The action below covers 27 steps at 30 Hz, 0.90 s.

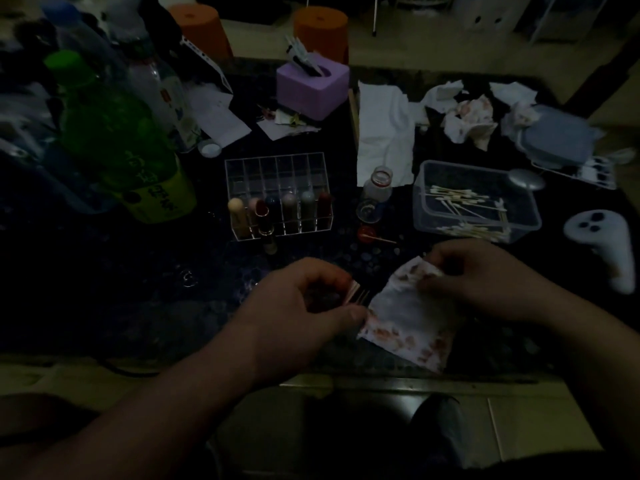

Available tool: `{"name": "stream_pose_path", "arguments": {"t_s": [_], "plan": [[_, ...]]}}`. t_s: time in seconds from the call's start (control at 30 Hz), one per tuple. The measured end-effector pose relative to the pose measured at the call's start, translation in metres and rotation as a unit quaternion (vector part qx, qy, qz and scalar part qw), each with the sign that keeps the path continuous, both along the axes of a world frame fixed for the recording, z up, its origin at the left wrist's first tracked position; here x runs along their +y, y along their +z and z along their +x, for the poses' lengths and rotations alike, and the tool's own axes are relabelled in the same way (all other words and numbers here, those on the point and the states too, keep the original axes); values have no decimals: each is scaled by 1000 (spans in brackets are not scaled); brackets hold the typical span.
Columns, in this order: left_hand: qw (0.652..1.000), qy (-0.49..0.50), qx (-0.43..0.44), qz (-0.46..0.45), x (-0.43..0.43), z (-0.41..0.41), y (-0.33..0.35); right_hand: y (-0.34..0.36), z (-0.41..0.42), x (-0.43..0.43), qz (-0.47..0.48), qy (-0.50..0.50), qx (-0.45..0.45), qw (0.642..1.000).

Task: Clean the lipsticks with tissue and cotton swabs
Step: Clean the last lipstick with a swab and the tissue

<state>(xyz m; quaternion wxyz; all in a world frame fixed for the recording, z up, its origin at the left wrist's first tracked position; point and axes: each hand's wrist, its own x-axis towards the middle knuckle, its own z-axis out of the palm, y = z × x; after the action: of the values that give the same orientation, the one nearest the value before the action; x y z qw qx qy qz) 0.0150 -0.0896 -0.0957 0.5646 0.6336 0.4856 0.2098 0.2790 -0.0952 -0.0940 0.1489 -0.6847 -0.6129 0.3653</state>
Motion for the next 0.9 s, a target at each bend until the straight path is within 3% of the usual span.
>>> {"name": "stream_pose_path", "arguments": {"t_s": [0.13,0.23,0.4,0.57,0.67,0.7,0.8,0.9], "plan": [[994,-84,-46,-50,-1,1,11,23,-8,-11,-49,-1,276,960],[989,-117,-65,-55,-5,0,15,22,-10,-11,-77,-46,371,924],[995,-43,-82,-34,-6,0,17,20,-28,-15,-138,-98,499,850],[998,-29,-57,-25,1,-4,15,23,-51,-22,-105,-160,448,873],[999,-32,-10,26,4,-8,9,21,-57,-22,98,-121,245,957],[998,-31,17,58,4,-11,7,22,-60,-23,161,-88,183,966],[994,-21,59,86,4,-16,9,17,-70,-25,271,-26,138,952],[999,-33,34,13,4,-19,15,10,-80,-30,299,17,160,941]]}}
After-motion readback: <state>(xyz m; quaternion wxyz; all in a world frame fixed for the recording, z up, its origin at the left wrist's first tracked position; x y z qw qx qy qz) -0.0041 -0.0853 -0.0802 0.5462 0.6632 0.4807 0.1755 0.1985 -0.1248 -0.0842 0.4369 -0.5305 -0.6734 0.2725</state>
